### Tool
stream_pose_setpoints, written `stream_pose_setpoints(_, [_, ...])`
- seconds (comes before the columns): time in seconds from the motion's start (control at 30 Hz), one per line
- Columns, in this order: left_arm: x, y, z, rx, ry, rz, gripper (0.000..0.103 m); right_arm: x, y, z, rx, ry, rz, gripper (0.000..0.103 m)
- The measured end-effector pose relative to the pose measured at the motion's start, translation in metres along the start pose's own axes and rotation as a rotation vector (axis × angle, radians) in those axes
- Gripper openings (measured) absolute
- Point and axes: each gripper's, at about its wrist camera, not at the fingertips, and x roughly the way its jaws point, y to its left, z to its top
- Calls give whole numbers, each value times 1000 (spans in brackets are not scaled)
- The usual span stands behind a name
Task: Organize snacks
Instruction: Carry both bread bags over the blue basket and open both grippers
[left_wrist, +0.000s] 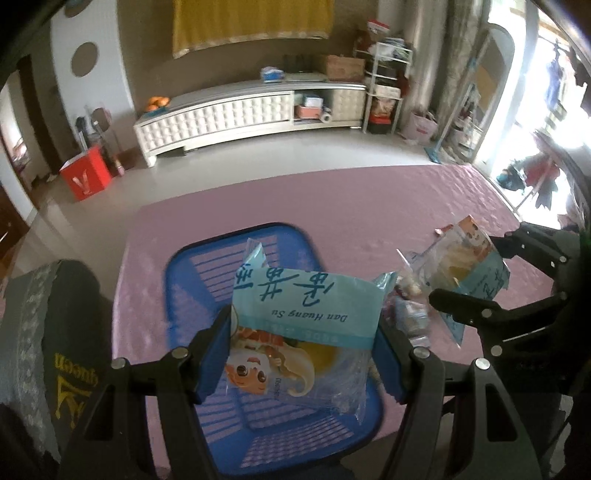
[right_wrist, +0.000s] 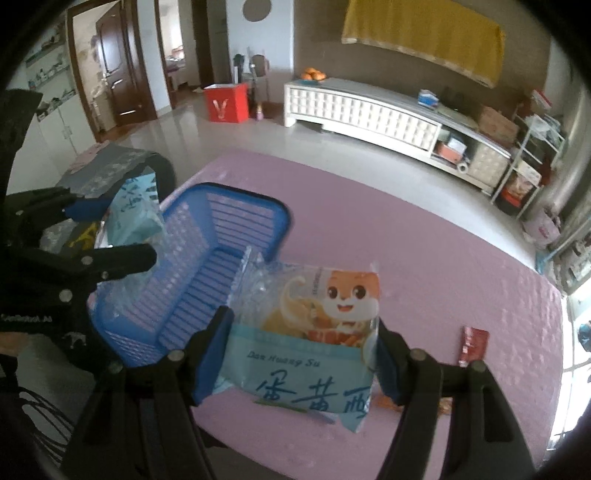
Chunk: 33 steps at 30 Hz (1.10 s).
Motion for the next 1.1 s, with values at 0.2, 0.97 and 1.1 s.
stream_pose_setpoints(0.2, [-12,38,-12,-18,-4,16,67,12,19,16,-22,9,15,74])
stream_pose_setpoints(0.97, [58,96,14,-30,57,-33,67,89,33,48,-89,95,42,74])
stream_pose_setpoints(1.1, [75,100,14,-23,85,-33,67,99,37,47,-118,109,24,74])
